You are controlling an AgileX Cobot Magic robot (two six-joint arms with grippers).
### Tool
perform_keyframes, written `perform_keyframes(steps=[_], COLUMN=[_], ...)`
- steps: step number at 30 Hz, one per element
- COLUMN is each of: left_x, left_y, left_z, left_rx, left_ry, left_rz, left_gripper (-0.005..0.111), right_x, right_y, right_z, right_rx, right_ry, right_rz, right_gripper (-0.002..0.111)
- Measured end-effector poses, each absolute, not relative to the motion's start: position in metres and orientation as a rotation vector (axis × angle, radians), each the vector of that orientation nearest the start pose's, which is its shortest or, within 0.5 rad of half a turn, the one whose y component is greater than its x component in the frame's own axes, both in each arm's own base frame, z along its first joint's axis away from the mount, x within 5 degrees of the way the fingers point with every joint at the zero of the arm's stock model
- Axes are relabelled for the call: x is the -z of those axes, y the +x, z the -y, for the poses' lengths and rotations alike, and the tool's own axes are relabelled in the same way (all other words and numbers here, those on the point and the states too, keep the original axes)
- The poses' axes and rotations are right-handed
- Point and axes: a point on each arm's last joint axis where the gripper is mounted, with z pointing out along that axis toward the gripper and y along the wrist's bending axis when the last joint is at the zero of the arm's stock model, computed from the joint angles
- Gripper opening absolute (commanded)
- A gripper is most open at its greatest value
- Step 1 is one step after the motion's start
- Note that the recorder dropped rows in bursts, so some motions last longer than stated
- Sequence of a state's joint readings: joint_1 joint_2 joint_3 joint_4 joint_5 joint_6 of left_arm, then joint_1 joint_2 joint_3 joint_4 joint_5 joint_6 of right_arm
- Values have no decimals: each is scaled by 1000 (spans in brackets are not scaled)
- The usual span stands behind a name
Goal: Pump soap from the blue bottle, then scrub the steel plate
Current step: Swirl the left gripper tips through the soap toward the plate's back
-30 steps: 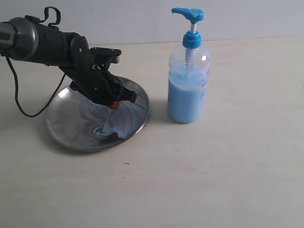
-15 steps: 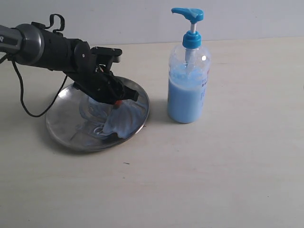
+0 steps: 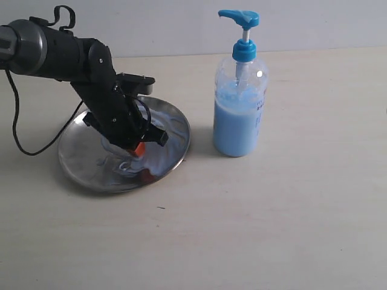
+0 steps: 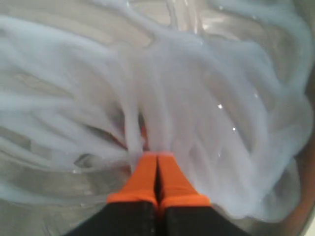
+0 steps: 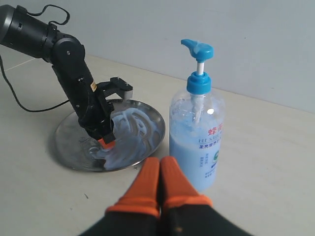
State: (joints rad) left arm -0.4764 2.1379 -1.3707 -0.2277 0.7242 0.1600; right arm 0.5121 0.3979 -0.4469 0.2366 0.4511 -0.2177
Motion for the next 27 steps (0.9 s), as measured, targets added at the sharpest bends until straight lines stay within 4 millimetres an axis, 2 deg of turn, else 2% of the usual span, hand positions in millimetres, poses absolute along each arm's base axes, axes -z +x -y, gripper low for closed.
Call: perform_keyframes(steps=[3,6,9,13,27], left_x=[-116,-120,-122,-107,-98], left_y=[354,352,354,357,373], left_z=[201,209,213,214,218], left_rx=[321,463,525,519,518], left_ry=[695,676,650,626,493], left_rz=[-2925,-2911,-2874,-2875,-2746], left_gripper=[0,0,0,0,0], right_x=[-297,-297,-297,-297,-297], right_y=[71,71,71,71,71], right_z=[-50,-50,-50,-50,-50], right_rx=[-444,-444,-444,-444,-444], right_ry=[-553,-553,-553,-553,-553], right_rz=[-1815,-1815,-1815,-1815,-1815], right_gripper=[0,0,0,0,0])
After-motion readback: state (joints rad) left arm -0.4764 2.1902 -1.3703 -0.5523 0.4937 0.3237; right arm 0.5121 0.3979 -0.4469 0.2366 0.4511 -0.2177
